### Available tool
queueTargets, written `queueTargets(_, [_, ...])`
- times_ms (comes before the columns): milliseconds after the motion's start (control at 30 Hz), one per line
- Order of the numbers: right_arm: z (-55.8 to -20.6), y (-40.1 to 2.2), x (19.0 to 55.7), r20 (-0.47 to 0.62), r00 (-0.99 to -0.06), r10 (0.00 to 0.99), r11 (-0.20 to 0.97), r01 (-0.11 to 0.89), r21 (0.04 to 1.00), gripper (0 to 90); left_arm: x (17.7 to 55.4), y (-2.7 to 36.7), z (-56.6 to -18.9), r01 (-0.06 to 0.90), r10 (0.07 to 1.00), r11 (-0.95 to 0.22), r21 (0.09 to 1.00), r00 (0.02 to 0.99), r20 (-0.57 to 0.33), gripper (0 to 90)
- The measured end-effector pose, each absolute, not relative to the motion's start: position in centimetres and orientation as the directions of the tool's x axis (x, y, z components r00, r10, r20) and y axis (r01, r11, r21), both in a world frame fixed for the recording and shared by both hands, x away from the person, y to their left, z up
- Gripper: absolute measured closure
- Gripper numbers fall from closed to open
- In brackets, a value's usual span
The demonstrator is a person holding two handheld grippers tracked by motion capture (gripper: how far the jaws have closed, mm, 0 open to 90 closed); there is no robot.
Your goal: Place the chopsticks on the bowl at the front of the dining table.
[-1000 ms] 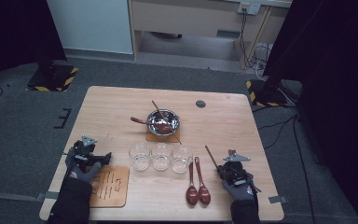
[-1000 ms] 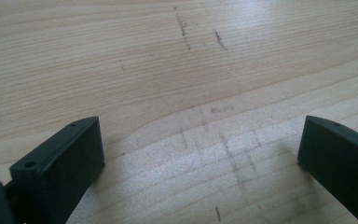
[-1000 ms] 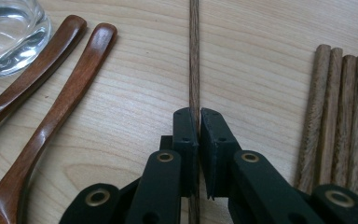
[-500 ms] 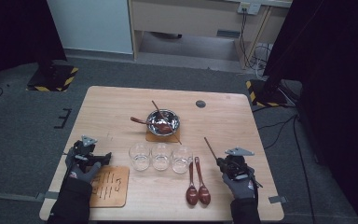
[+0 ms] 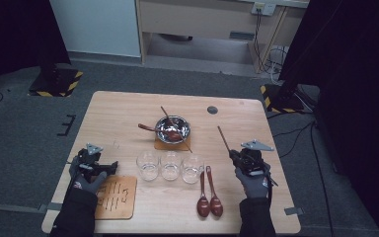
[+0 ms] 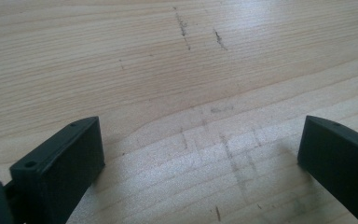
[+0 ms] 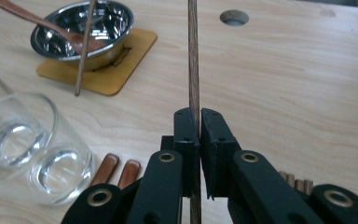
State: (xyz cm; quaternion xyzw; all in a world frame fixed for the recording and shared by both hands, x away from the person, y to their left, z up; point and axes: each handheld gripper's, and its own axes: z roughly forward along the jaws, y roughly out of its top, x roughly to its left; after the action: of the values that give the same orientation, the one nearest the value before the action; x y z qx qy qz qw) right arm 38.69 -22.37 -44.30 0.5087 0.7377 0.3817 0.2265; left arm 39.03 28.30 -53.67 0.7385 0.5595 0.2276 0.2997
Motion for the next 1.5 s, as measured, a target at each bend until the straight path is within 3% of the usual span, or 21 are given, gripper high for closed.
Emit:
queueTargets(800, [-39.7, -19.8, 41.3, 0.040, -0.394, 0.918, 0.174, 0.492, 0.853, 85.5, 39.0, 28.3, -53.7, 0.690, 0.963, -0.195, 0.697, 0.270, 0.001, 0.0])
queueTargets(1500, [-38.1, -16.9, 43.8, 0.048, -0.423, 0.905, 0.167, 0.458, 0.873, 85.5, 39.0, 28.3, -53.7, 0.690, 0.963, -0.194, 0.697, 0.270, 0.001, 0.0])
